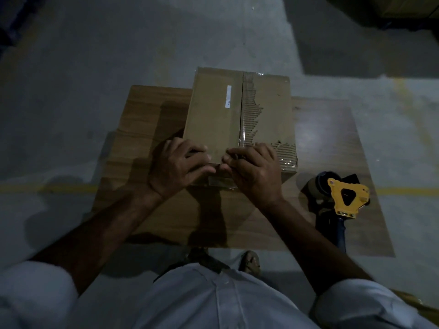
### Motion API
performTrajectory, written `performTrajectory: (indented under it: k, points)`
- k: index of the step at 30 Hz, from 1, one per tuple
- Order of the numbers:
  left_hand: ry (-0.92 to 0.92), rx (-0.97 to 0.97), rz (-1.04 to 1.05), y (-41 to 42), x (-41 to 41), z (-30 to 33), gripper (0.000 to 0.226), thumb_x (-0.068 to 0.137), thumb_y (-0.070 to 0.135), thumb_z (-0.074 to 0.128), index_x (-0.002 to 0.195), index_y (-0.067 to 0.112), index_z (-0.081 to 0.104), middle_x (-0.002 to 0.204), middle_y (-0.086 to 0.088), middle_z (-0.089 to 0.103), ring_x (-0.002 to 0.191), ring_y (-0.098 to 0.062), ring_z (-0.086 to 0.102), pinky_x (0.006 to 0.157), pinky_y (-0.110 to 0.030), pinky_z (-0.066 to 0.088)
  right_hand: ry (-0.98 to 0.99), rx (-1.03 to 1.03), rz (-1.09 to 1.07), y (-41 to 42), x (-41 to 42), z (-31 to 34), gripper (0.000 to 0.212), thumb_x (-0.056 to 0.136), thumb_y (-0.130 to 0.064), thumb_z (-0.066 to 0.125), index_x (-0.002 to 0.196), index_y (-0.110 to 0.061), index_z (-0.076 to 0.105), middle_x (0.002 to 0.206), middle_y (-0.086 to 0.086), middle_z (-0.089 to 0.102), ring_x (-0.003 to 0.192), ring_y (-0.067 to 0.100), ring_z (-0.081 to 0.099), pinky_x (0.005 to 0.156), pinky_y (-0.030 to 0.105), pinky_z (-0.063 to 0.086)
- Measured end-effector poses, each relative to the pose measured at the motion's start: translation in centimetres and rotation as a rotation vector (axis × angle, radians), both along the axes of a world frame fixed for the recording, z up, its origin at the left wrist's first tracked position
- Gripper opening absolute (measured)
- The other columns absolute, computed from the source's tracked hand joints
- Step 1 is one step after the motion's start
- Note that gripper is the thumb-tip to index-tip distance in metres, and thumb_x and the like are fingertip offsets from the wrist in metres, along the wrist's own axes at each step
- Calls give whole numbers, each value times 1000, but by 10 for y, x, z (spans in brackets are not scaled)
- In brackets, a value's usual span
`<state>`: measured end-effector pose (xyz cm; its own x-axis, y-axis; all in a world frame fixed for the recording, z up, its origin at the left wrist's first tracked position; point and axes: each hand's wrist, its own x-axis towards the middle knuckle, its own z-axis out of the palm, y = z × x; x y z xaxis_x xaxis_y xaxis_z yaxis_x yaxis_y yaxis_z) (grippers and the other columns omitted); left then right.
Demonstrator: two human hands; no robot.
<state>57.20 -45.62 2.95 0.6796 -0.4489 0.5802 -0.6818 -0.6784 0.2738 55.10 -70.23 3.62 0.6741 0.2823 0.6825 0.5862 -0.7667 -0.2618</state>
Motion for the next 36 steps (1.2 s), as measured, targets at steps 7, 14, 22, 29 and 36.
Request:
performTrajectory:
  k: [7, 14, 22, 29, 36]
  points:
    - [27, 90, 58, -4, -7, 6, 37, 87, 54, 74, 109, 26, 65, 118, 1, 63, 100, -27, 52, 79, -44, 45, 58, -79, -85, 3, -18, 1, 16, 95, -28, 76, 108, -22, 80, 120, 3, 71, 100, 29, 63, 90, 43, 42]
    - [179, 13, -120, -29, 1, 32, 32, 93, 47, 73, 115, 25, 77, 118, 3, 66, 106, -21, 57, 89, -36, 44, 175, 14, -181, -26, -16, 14, 29, 89, -55, 75, 98, -27, 79, 115, -4, 70, 110, 20, 63, 107, 46, 38]
    - [24, 133, 65, -41, -12, 17, 35, 83, 44, 85, 111, 24, 78, 114, -3, 68, 97, -32, 59, 84, -39, 39, 91, 81, -218, -21, -22, -2, 20, 87, -41, 84, 89, -23, 78, 109, -4, 73, 104, 25, 65, 104, 49, 42]
    - [205, 79, 12, -53, -5, 35, 42, 77, 55, 82, 106, 28, 68, 109, 6, 54, 101, -18, 50, 82, -36, 41, 229, 19, -186, -42, -31, 17, 35, 82, -40, 85, 111, -21, 78, 123, 4, 67, 115, 27, 60, 97, 44, 43]
    - [163, 102, 7, -69, 1, 30, 35, 89, 58, 72, 107, 29, 73, 108, 1, 58, 100, -25, 53, 82, -39, 41, 234, 66, -245, -53, -25, 11, 38, 81, -50, 83, 102, -19, 78, 122, 4, 68, 117, 27, 61, 99, 44, 43]
